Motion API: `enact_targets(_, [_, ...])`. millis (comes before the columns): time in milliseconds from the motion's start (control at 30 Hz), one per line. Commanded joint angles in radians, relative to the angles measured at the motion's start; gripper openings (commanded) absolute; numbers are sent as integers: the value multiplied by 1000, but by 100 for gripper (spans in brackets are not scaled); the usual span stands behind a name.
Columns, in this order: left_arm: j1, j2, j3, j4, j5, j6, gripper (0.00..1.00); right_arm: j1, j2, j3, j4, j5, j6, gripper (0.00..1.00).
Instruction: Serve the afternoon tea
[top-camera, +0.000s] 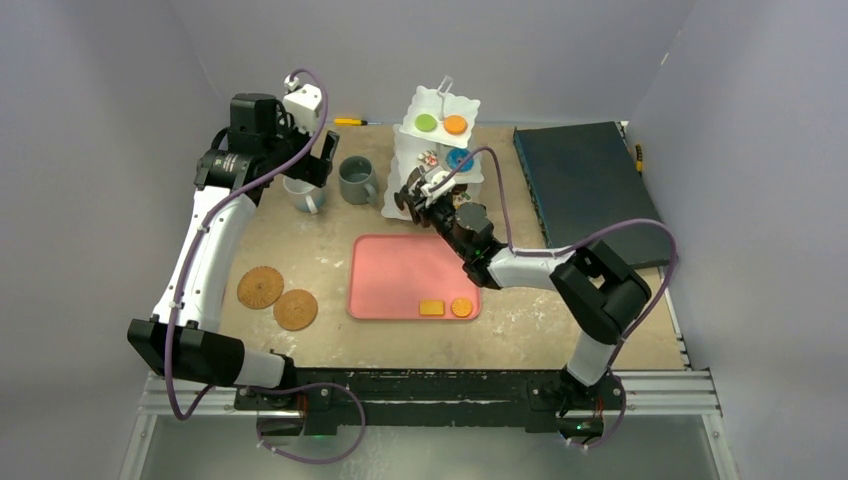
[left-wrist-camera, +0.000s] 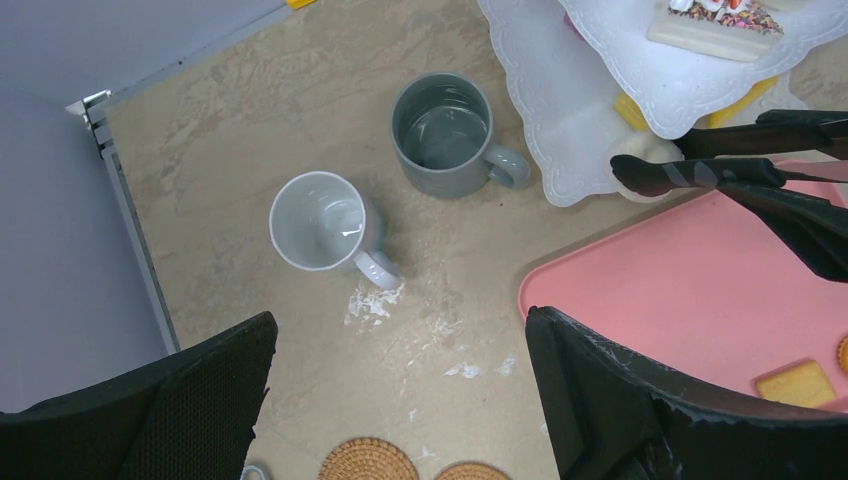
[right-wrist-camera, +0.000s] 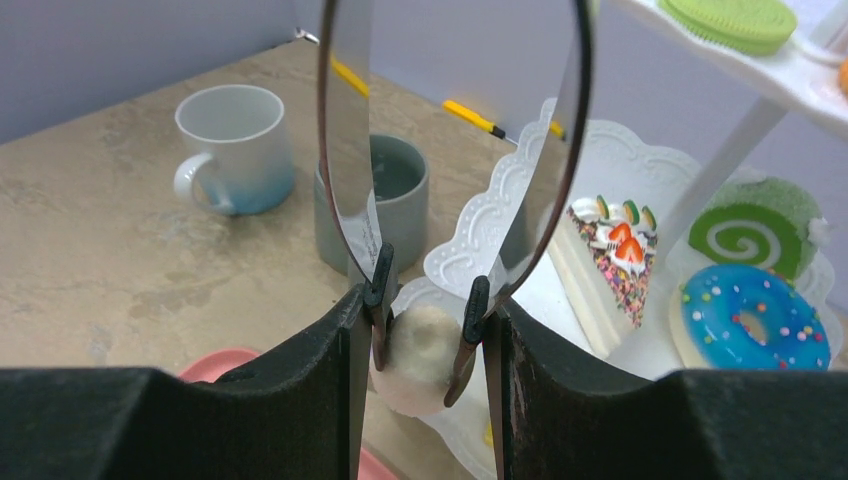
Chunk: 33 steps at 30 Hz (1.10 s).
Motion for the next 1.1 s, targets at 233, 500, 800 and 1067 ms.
enact_targets(233, [9,10,9,33,8,7,94,-9,70,21,165,23,-18,38])
enact_targets(500, [9,12,15,29,1,22,94,-8,164,47,258,82,-31,38])
enact_targets(800, [9,21,1,38,7,22,94,-9,233,62,337,132,-44,38])
enact_targets(1067, [10,30,-1,46,6,21,94,-9,276,74,357,153,-28,44])
